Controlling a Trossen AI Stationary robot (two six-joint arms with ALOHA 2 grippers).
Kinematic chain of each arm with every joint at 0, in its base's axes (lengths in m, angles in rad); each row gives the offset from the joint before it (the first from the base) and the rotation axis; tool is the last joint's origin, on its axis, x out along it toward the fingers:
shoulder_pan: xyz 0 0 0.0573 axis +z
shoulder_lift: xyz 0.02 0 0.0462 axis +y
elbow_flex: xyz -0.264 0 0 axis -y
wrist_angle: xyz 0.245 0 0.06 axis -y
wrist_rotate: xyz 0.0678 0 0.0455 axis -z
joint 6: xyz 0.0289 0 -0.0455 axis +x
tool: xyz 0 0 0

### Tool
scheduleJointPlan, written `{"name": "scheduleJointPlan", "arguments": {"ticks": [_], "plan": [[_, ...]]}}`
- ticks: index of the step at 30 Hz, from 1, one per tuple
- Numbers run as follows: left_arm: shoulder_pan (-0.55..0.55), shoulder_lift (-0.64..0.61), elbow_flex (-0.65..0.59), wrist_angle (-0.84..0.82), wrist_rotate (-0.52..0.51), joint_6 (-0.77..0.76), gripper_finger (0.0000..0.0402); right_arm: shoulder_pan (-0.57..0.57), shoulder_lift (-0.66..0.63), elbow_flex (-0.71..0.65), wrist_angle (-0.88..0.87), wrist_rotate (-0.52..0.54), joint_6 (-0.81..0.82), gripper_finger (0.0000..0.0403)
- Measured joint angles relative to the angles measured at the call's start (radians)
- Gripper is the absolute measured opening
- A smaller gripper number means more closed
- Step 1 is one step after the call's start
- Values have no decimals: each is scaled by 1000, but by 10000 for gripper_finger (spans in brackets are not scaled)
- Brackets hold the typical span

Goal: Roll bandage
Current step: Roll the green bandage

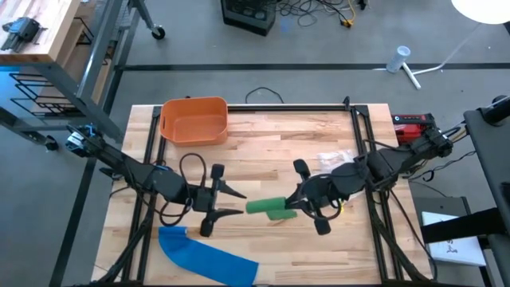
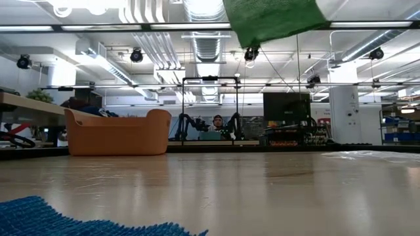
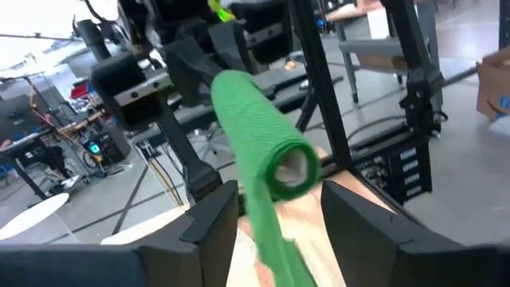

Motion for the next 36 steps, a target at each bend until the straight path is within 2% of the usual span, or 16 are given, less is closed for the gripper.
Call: {"name": "scheduleJointPlan", "arguments": {"ticks": [7, 21, 36], "plan": [[2, 1, 0, 34, -49, 0, 151, 0, 0, 0, 15, 0, -42, 2], [13, 34, 0, 122, -49, 13, 128, 0, 0, -3, 42, 35, -96, 2], [34, 35, 0, 130, -50, 16, 120, -1, 0, -8, 38, 56, -147, 2]]}}
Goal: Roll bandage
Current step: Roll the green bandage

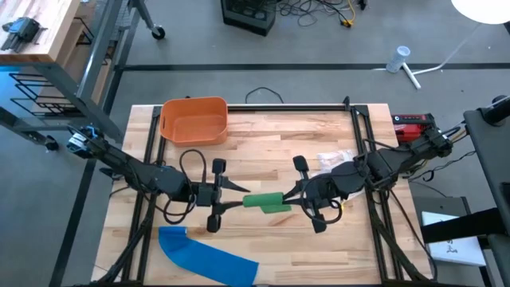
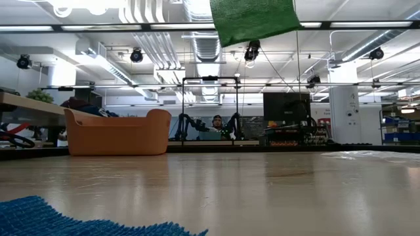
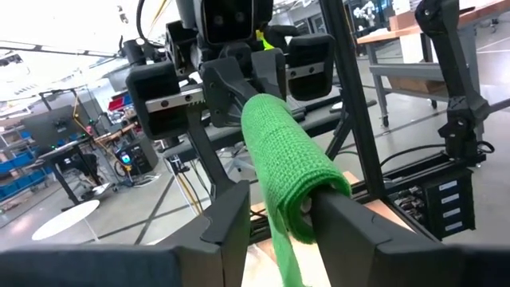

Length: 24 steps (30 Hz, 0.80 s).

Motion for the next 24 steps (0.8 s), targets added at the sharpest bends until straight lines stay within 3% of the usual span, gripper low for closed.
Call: {"name": "scheduleJointPlan", "arguments": {"ticks": [24], "plan": [[13, 9, 0, 75, 44, 61, 134, -6, 0, -3, 54, -5, -10, 2]]}}
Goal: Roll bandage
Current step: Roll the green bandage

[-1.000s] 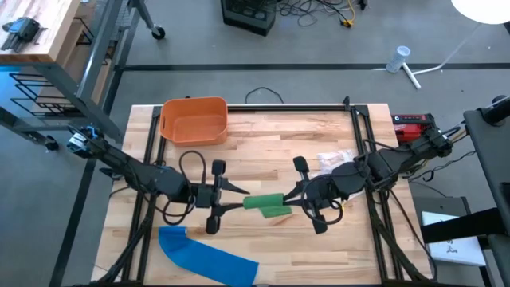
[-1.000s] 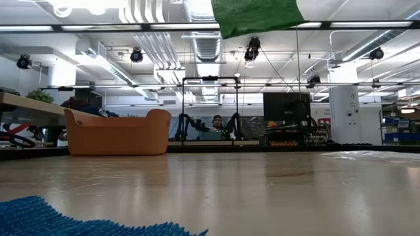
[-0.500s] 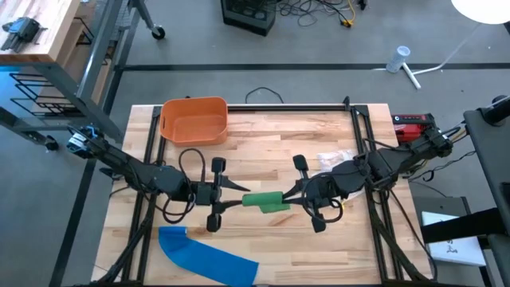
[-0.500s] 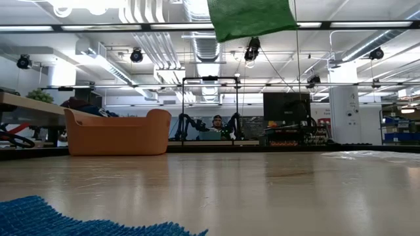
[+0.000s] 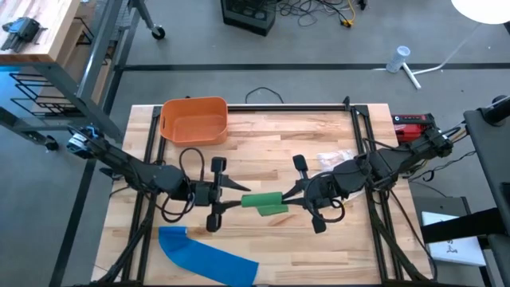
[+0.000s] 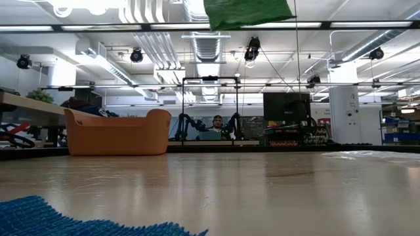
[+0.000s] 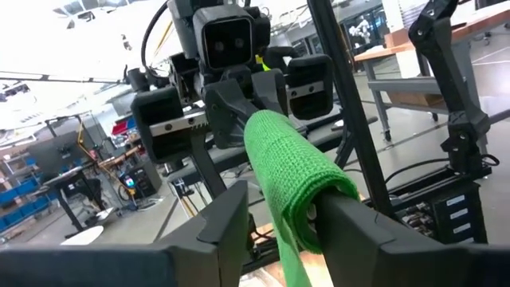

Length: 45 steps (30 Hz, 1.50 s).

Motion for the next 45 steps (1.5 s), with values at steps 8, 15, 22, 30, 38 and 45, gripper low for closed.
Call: {"name": "scheduleJointPlan", "arguments": {"ticks": [8, 15, 22, 30, 38, 45], "plan": [[9, 51, 0, 46, 8, 58, 153, 0, -1, -1, -11, -7, 2, 2], [9, 50, 0, 89, 6, 62, 139, -1, -2, -2, -6, -2, 3, 2], [10, 44, 0, 92, -4, 57, 26, -1, -2, -2, -19, 1, 46, 9], [-3, -8, 0, 30, -43, 42, 6, 5, 0, 4, -76, 9, 94, 87], [-13, -75, 2, -6, -63, -9, 3, 34, -24, 67, -176, 22, 85, 161], [-30, -115, 1, -56, -63, -71, 3, 89, -18, -21, -157, 249, 61, 161]]}}
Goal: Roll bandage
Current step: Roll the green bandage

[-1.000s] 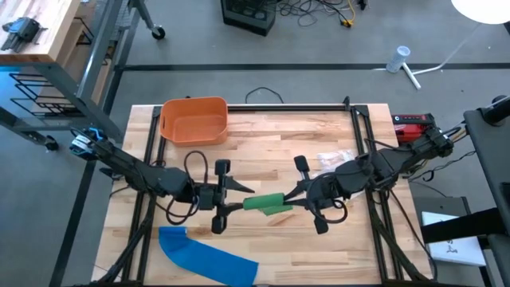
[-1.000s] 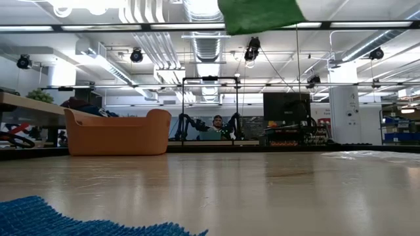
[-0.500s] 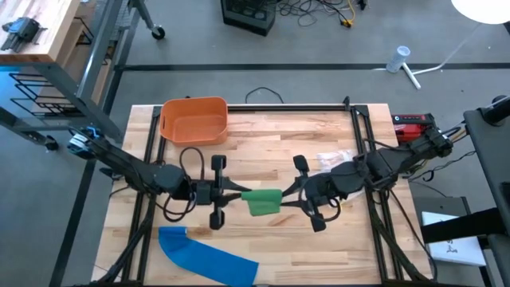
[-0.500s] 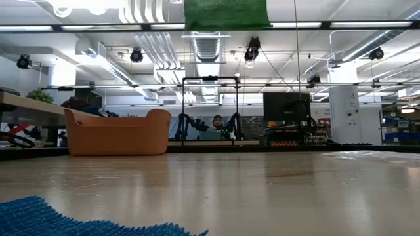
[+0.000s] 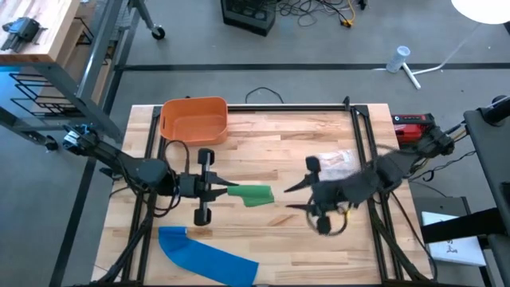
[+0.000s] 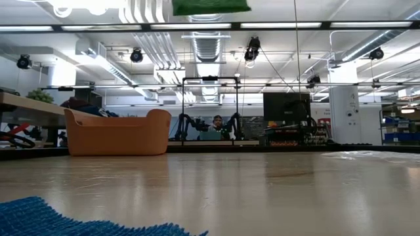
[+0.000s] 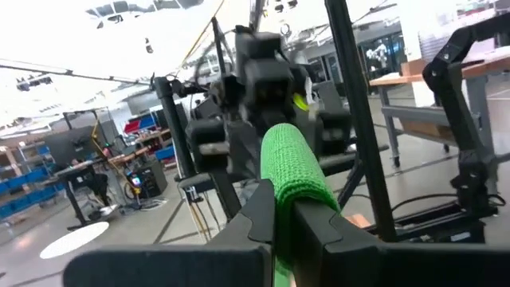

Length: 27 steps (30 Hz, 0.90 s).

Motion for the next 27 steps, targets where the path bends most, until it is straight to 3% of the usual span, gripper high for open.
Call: {"name": "scheduleJointPlan", "arguments": {"ticks": [4, 10, 14, 27], "plan": [[-13, -7, 0, -33, 0, -31, 3, 14, 23, -166, 211, 83, -32, 157], [-32, -16, -2, -58, 27, -40, 2, 17, 26, -395, 711, 95, -152, 165], [-32, -16, -2, -57, 94, -39, 2, 16, 26, -474, 929, 95, -216, 177], [-28, 17, -3, -3, 59, -32, 3, 19, 34, -486, 941, 35, -185, 199]]}}
